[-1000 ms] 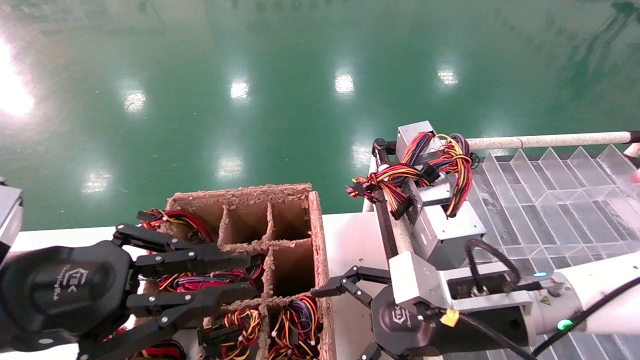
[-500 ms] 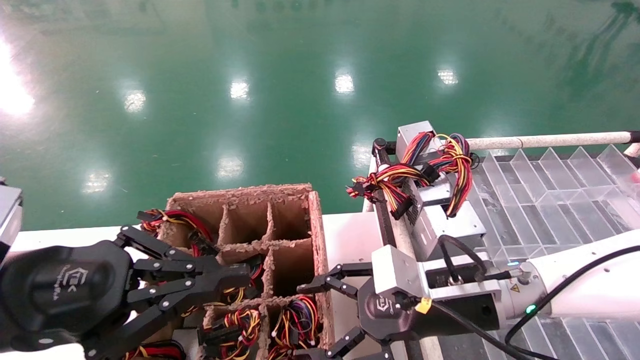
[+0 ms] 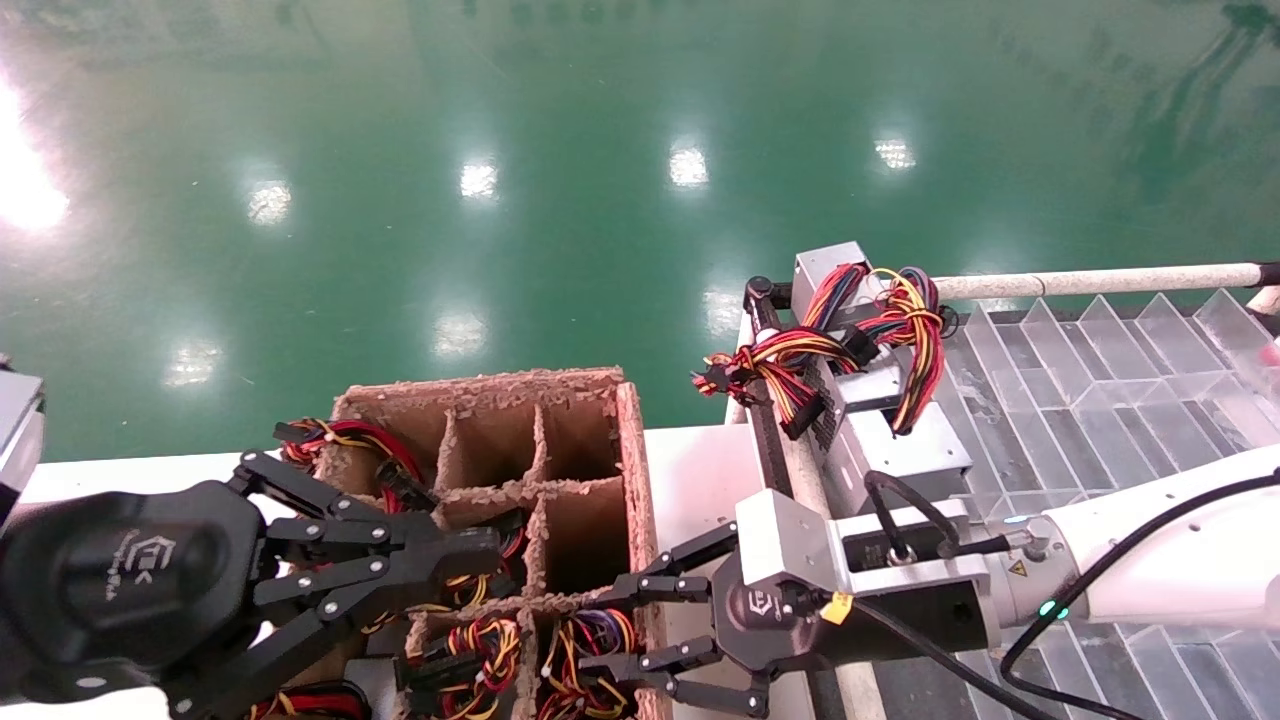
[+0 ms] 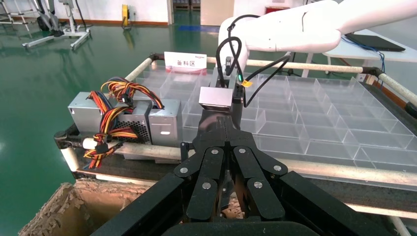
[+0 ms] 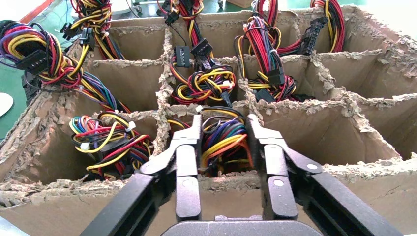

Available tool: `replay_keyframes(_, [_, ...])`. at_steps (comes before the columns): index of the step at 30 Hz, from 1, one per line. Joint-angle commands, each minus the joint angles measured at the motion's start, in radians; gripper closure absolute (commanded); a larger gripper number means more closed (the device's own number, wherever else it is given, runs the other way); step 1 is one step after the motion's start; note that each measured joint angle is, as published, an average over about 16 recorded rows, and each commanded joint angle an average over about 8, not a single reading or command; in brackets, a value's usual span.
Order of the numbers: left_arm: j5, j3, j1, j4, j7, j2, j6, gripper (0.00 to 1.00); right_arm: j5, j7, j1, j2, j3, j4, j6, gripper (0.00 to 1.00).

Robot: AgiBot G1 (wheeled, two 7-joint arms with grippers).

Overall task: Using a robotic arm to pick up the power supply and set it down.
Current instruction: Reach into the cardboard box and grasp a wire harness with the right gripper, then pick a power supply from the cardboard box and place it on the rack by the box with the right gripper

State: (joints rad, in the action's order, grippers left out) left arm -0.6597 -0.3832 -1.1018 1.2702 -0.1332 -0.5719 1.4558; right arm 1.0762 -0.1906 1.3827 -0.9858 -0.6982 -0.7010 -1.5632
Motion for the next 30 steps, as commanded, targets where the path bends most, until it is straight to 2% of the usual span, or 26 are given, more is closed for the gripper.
replay_keyframes(1, [0.0,0.0,0.0,0.0,0.0,0.0,0.0,1.0,0.0,-0.006,0.003,-0.002,-0.005,0.006,0.0,1.0])
replay_keyframes(16, [0.0,0.0,0.0,0.0,0.0,0.0,0.0,1.0,-0.054,0.007,0.02,0.011,-0.013,0.012,0.004,1.0])
replay_keyframes(30, [0.0,0.0,0.0,0.0,0.0,0.0,0.0,1.0,-0.127,0.029,-0.001,0.038,0.014,-0.061,0.032,1.0])
